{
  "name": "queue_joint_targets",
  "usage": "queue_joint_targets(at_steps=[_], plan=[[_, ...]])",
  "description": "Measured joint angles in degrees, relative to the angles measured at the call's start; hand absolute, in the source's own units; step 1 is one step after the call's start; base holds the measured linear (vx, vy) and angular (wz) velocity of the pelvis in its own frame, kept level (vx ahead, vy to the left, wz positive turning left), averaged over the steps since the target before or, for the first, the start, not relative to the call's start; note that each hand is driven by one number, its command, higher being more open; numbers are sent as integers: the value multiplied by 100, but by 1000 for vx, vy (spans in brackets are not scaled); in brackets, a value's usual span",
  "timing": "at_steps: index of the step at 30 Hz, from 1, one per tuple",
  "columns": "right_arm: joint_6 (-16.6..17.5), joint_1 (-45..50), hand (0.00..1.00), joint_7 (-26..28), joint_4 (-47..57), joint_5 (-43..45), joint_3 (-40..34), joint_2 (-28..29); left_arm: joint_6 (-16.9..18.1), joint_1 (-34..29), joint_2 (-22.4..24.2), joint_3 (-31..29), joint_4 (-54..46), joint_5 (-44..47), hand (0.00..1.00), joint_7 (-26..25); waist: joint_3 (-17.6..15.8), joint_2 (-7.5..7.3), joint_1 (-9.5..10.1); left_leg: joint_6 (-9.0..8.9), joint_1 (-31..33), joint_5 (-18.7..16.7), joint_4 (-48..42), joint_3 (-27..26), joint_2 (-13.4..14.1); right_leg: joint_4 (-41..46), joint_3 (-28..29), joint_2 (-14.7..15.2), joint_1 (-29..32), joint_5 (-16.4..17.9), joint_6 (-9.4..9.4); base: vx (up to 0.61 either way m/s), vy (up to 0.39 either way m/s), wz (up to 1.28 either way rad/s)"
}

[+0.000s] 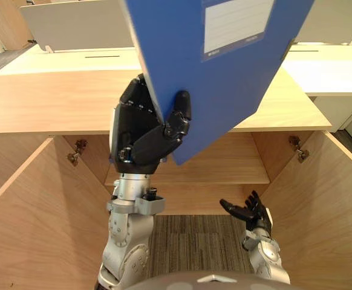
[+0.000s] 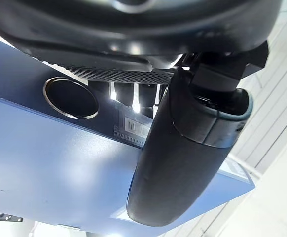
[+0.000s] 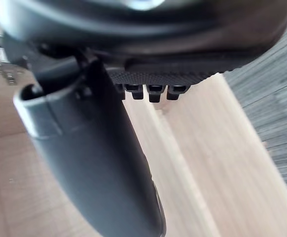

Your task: Walk over to the cabinet, pick up the folder, carry it to the office cabinet, place the folder inside the office cabinet, then close the office cabinet door

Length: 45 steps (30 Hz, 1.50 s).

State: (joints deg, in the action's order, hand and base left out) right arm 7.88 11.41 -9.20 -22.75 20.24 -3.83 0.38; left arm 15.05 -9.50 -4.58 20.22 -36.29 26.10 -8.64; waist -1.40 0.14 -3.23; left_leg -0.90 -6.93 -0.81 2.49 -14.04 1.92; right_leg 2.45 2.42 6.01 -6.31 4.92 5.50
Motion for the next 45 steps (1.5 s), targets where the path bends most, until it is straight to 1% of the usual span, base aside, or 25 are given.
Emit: queue_joint_targets(at_steps=[4, 7, 9, 15, 18, 21, 24, 27, 30, 34, 36, 39, 43, 45], plan=[[65, 279, 100, -63, 1190, -2, 27, 261, -3, -327, 3, -184, 197, 156, 0, 79, -2, 1, -6, 0, -1, -1, -2, -84, -3, -17, 87, 0, 38, -21, 5, -19, -6, -10], [129, 392, 100, -80, 1842, -3, 62, 324, -42, -440, 7, -331, 497, 309, 0, 185, -5, 4, -26, 1, -1, -1, -2, -114, -6, -42, 120, 1, 43, -42, 17, -20, -10, -6], [248, 542, 100, -88, 2559, -20, 70, 336, -81, -582, 7, -439, 715, 345, 0, 213, -8, 7, -39, 1, -2, -5, -2, -132, -7, -61, 139, 1, 47, -52, 22, -21, -14, -5], [457, 543, 100, -78, 3581, -180, 108, 335, -137, -624, 61, -721, 901, 337, 0, 233, -28, 40, -55, 5, 3, -32, -25, -266, -5, -76, 276, -2, 113, -100, 48, -17, -12, -12], [494, 508, 100, -58, 3877, -227, 103, 314, -137, -621, 48, -779, 939, 341, 0, 302, -29, 41, -70, 24, 6, -65, -73, -286, -6, -79, 289, 4, 111, -135, 65, -18, -7, -6], [498, 354, 100, 41, 3974, -231, 109, 266, -137, -618, 48, -795, 1021, 357, 0, 404, -29, 40, -70, 32, 7, -71, -88, -292, -9, -79, 298, 7, 112, -159, 80, -19, -4, -2], [498, 9, 100, 178, 3976, -231, 200, 71, -138, -589, 37, -817, 1196, 373, 0, 571, -29, 41, -65, 34, 9, -73, -109, -295, -16, -78, 310, 15, 111, -176, 83, -38, -8, -2], [500, -333, 100, 353, 3975, -237, 356, -222, -138, -521, 22, -814, 1375, 390, 0, 781, -29, 41, -50, 35, 23, -74, -140, -294, -15, -79, 320, 15, 112, -179, 79, -23, -8, -1], [500, -644, 100, 600, 3975, -257, 508, -489, -157, -456, -128, -788, 1411, 484, 0, 1075, -31, 43, -47, 37, 66, -75, -185, -274, -12, -81, 312, 19, 119, -181, 76, -15, -11, 3], [499, -891, 100, 796, 3886, -270, 509, -724, -163, -238, -226, -755, 1451, 494, 0, 1404, -31, 42, -21, 46, 104, -77, -219, -253, -20, -81, 290, 34, 126, -188, 73, -10, -6, 2], [499, -1043, 100, 857, 3754, -265, 502, -851, -162, -78, -294, -754, 1531, 551, 0, 1534, -31, 42, -19, 51, 109, -75, -228, -250, -22, -81, 287, 37, 126, -197, 78, 0, 0, 0], [501, -1342, 100, 954, 3309, -224, 503, -1200, -168, 225, -454, -761, 1839, 759, 0, 1638, -31, 42, -21, 59, 120, -72, -248, -250, -25, -82, 284, 42, 126, -214, 78, 0, 0, 0], [476, -1615, 100, 1177, 2684, -125, 504, -1482, -207, 311, -528, -757, 2081, 990, 0, 1742, -33, 39, -18, 64, 134, -70, -264, -240, -28, -82, 278, 44, 130, -217, 74, 0, 0, 0], [440, -1675, 100, 1378, 2359, 150, 507, -1595, -276, 354, -601, -751, 2092, 1102, 0, 1830, -35, 36, -16, 68, 173, -68, -277, -218, -29, -82, 262, 46, 149, -221, 68, 2, -6, 5]])
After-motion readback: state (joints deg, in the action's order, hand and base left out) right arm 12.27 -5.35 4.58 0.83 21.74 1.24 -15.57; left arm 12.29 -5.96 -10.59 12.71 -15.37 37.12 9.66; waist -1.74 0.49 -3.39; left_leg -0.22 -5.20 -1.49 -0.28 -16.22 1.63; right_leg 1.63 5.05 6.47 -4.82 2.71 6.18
